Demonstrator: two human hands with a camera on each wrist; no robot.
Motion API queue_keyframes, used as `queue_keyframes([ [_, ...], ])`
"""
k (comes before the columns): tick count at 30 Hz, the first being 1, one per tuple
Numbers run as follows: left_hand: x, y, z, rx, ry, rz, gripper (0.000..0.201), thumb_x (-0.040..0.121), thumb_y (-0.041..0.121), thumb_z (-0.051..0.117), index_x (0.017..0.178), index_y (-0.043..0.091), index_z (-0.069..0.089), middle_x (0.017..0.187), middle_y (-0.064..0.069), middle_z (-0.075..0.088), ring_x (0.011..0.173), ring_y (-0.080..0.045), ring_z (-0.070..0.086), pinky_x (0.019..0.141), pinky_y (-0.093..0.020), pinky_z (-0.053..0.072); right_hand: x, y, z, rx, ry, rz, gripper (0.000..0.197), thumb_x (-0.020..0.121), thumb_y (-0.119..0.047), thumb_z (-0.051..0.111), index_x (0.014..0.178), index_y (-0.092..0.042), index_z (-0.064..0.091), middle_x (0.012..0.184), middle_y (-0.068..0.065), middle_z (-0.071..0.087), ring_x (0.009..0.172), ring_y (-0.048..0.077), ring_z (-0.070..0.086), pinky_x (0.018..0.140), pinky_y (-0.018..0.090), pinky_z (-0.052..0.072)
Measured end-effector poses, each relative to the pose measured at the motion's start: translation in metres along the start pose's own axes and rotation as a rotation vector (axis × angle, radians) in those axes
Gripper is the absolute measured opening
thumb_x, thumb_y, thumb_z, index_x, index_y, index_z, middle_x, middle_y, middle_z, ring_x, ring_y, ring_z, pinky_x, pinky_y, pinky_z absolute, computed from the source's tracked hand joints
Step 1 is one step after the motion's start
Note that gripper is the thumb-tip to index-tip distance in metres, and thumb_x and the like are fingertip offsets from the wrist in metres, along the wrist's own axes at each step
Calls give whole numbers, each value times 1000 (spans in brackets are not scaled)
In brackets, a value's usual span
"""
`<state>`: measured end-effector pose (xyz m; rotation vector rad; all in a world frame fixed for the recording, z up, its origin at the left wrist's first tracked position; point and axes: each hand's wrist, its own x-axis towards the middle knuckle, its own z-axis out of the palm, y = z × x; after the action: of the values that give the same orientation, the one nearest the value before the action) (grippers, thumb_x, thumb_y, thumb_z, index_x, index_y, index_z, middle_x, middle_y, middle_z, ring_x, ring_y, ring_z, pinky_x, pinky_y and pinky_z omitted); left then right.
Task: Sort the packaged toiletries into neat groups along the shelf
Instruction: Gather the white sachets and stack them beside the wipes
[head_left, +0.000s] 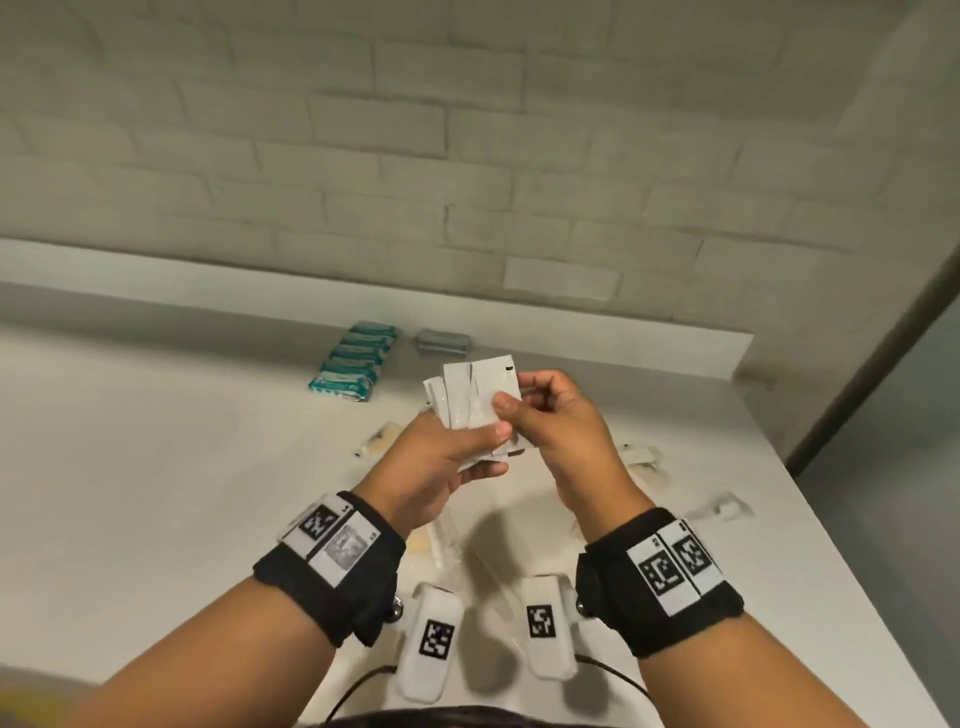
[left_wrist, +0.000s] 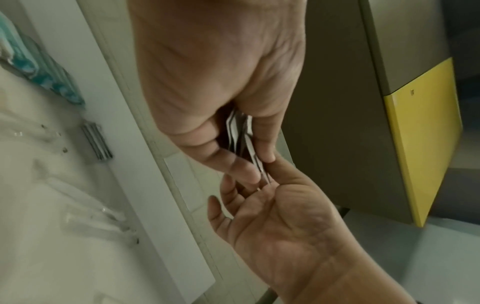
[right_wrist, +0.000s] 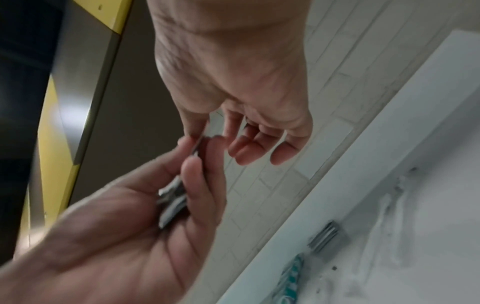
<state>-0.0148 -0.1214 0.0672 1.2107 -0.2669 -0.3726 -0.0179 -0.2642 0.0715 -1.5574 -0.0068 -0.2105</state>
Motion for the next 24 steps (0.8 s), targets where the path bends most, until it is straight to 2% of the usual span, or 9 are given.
queue_keyframes([
  [3, 2, 9, -17, 10, 28, -9, 25, 89, 7, 62, 111, 19, 65, 100, -3, 72, 87, -14, 69, 68, -24, 56, 8, -4, 12, -31, -24, -3, 15, 79, -8, 75, 84, -8, 61, 73, 7, 52, 65, 13, 53, 62, 23, 47],
  [5, 4, 13, -28, -24, 71, -39, 19, 91, 12, 61, 109, 17, 65, 98, -4, 71, 84, -14, 70, 64, -22, 56, 15, -7, 18, -17, -13, -19, 13, 79, -1, 72, 79, -10, 63, 70, 3, 53, 62, 9, 53, 62, 21, 46],
  [8, 5, 21, -45, -97, 105, -99, 16, 94, 18, 57, 106, 11, 65, 93, -6, 71, 80, -18, 73, 61, -21, 57, 22, -13, 24, -4, 22, -172, 30, 74, 8, 68, 70, -21, 70, 96, -2, 60, 92, 11, 61, 86, 28, 49],
  [10, 3, 24, -54, -126, 66, -123, 20, 94, 23, 55, 108, 14, 66, 99, -7, 74, 85, -23, 73, 60, -21, 57, 26, -12, 31, -31, 2, -212, 47, 75, 15, 63, 58, -28, 72, 118, -7, 56, 115, 5, 54, 97, 25, 45],
  [13, 2, 27, -62, -149, 2, -126, 22, 90, 21, 58, 111, 17, 65, 102, -8, 74, 86, -25, 73, 58, -20, 56, 25, -7, 45, -167, -14, -217, 52, 80, 16, 60, 61, -30, 73, 130, -13, 51, 118, -14, 45, 98, 13, 41],
  [16, 3, 26, -70, -89, 10, -104, 24, 87, 8, 62, 110, 15, 64, 95, -5, 75, 81, -21, 73, 58, -20, 55, 21, -1, 57, -207, 53, -223, 34, 90, 5, 55, 86, -24, 72, 124, -6, 57, 113, -2, 53, 98, 18, 44],
  [19, 2, 26, -81, -34, 4, -99, 23, 87, 5, 62, 107, 14, 65, 94, -5, 75, 82, -20, 73, 61, -21, 55, 17, -1, 67, -29, 31, -90, 26, 88, -10, 65, 107, -28, 61, 97, 1, 63, 86, 13, 62, 80, 32, 53],
  [21, -1, 28, -87, -19, -20, -108, 23, 89, 4, 60, 108, 15, 66, 95, -7, 75, 86, -21, 72, 63, -22, 56, 16, 1, 76, -71, -36, -9, 22, 82, -11, 72, 102, -19, 67, 90, 6, 69, 82, 20, 67, 76, 36, 55],
  [24, -5, 30, -98, -87, -45, -152, 25, 96, 5, 50, 117, 11, 63, 106, -14, 72, 96, -30, 71, 70, -27, 60, 18, 8, 87, -139, 63, -22, 10, 82, -10, 72, 92, -9, 71, 88, 12, 74, 84, 31, 70, 77, 42, 56],
])
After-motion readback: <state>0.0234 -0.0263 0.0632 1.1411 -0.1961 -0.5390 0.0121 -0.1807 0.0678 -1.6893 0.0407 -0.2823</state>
